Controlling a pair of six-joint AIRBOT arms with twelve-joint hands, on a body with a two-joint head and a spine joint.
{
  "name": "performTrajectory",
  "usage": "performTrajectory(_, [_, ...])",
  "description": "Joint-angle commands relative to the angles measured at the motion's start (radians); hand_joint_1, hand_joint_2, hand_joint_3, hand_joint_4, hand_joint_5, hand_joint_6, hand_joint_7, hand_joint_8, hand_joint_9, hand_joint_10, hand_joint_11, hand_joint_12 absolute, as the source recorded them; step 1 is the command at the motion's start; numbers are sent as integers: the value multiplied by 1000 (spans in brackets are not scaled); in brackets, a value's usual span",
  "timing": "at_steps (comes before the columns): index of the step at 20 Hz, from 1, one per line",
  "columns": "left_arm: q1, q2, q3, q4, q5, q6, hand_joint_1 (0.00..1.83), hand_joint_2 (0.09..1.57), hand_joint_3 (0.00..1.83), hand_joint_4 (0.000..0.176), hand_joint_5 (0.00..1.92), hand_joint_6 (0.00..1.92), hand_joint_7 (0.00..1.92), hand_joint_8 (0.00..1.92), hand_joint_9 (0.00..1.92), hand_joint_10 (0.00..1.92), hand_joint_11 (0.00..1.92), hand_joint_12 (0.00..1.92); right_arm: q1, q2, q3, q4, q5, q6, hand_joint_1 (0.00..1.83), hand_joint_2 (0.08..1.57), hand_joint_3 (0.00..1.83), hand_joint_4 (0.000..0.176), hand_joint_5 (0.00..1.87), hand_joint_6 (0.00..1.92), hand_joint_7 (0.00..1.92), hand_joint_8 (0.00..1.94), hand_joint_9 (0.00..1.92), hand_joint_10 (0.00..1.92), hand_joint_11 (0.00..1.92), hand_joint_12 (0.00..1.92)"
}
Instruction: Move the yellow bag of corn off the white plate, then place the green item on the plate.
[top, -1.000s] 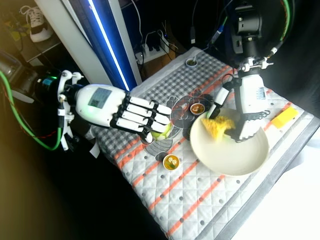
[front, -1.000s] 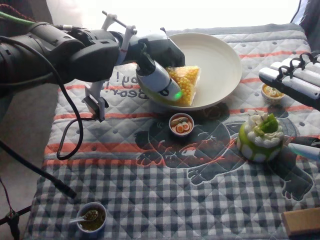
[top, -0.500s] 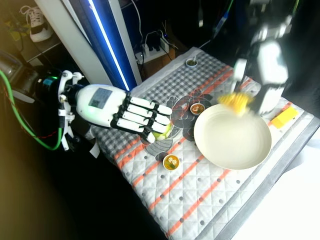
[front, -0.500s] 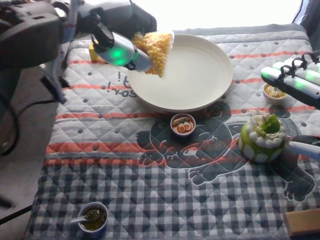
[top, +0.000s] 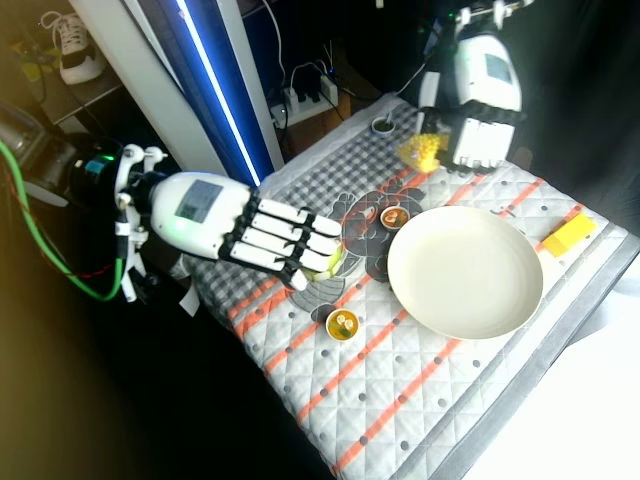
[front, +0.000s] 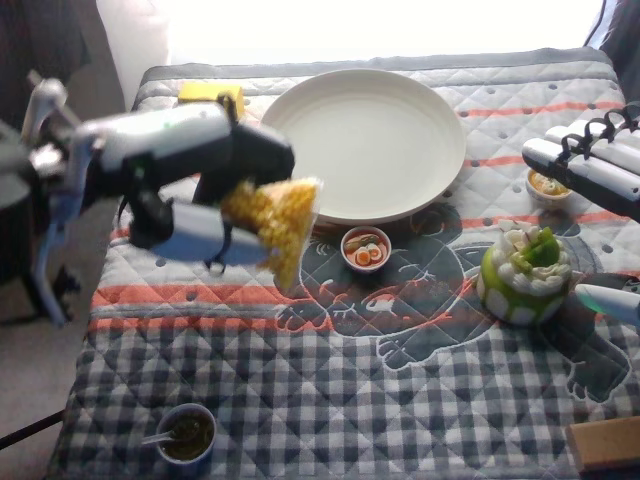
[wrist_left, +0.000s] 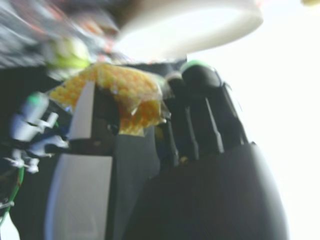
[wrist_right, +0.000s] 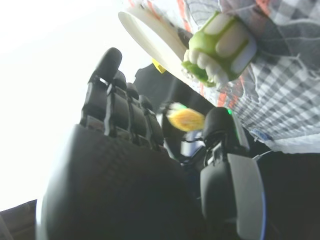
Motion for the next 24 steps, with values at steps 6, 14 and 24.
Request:
performTrajectory(6, [81, -15, -19, -39, -169, -18, 972, 1335, 0, 0, 579, 1587, 401, 1459, 344, 1672, 287, 1921, 6, 0, 1, -3, 122, 11, 500, 1296, 0, 0, 0, 0, 31, 1, 76, 39, 0, 841])
performTrajectory(14, [161, 39, -75, -38, -264, -85, 663, 1038, 0, 66, 115, 5, 40, 0, 1, 53, 0, 960, 6, 1, -2, -11, 122, 28, 506, 1287, 0, 0, 0, 0, 12, 1, 66, 30, 0, 1043])
performTrajectory(24, [219, 78, -60, -117, -661, -301, 599, 1099, 4, 0, 65, 10, 18, 3, 35, 13, 0, 1013, 3, -33, 47, -76, 92, 167, 588, 1154, 0, 10, 0, 0, 131, 5, 30, 457, 0, 1414])
